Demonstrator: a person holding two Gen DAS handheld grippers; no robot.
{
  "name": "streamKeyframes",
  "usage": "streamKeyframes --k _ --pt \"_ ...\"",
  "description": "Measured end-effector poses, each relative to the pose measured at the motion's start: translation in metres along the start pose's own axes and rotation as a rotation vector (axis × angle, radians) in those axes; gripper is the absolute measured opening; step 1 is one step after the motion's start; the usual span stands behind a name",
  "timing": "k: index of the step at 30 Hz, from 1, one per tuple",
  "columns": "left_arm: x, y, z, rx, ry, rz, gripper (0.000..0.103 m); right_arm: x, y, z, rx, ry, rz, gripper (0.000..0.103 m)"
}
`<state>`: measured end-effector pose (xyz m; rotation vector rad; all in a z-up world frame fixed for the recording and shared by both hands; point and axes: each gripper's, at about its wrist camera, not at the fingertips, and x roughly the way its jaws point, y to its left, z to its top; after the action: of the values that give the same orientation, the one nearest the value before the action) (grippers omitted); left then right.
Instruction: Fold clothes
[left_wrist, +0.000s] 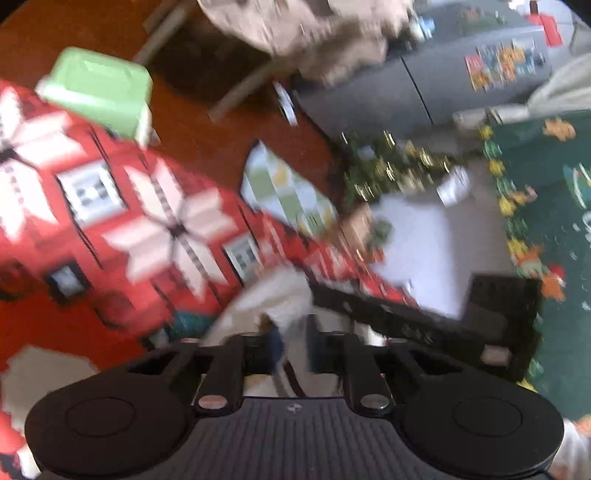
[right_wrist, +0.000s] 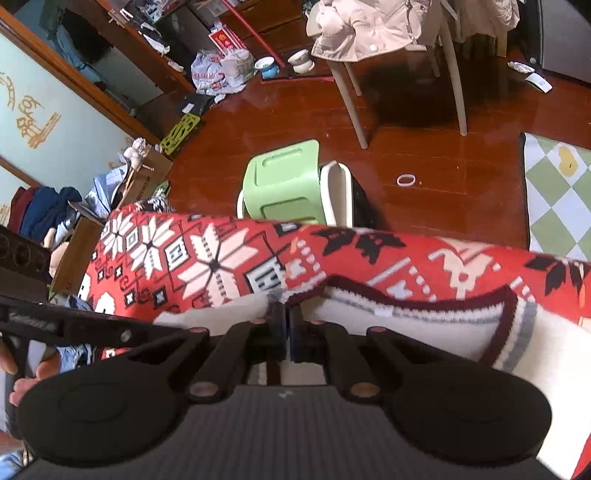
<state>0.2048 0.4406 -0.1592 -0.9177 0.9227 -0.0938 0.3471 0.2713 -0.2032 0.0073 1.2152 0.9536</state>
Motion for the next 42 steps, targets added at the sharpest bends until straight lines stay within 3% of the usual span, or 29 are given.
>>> streamKeyframes --k 2,7,12,15,16,18,21,26,29,36,39,42 --pt "-0.008 -0.006 0.001 0.056 -0.083 0.073 0.004 0.002 0.006 0.007 -0.018 -0.024 -0.002 0.001" --pt "-0.006 -0.011 -0.002 0.203 -0.13 0.238 0.004 0.017 0.025 0.028 -0.083 -0.053 -0.004 0.001" --pt "0.003 0.01 0.001 0.164 -0.11 0.288 0.004 0.048 0.04 0.037 -0.19 -0.003 -0.053 0.001" --pt "0.005 0.018 0.008 0.106 -0.084 0.263 0.007 0.056 0.037 0.039 -0.192 0.015 -0.05 0.002" --pt "0.003 0.019 0.01 0.094 -0.065 0.253 0.008 0.056 0.035 0.04 -0.174 0.025 -0.038 0.009" --pt "-0.005 0.02 0.015 0.084 -0.031 0.239 0.021 0.047 0.027 0.041 -0.136 0.02 -0.019 0.02" --pt "-0.021 0.012 0.018 0.153 -0.007 0.257 0.033 0.024 0.016 0.038 -0.114 -0.001 -0.019 0.022" --pt "-0.044 -0.007 0.018 0.253 0.02 0.291 0.034 -0.036 -0.011 0.014 -0.051 -0.05 -0.058 0.022" --pt "-0.04 -0.023 0.015 0.263 0.043 0.23 0.033 -0.073 -0.031 -0.012 -0.007 -0.086 -0.122 0.022" --pt "0.044 -0.065 0.009 0.208 0.132 0.054 0.032 -0.127 -0.101 -0.059 0.165 -0.137 -0.266 0.023" --pt "0.091 -0.081 0.006 0.174 0.176 -0.001 0.032 -0.132 -0.13 -0.068 0.225 -0.152 -0.269 0.023" --pt "0.127 -0.099 0.004 0.197 0.201 0.008 0.032 -0.132 -0.153 -0.07 0.265 -0.172 -0.25 0.024"
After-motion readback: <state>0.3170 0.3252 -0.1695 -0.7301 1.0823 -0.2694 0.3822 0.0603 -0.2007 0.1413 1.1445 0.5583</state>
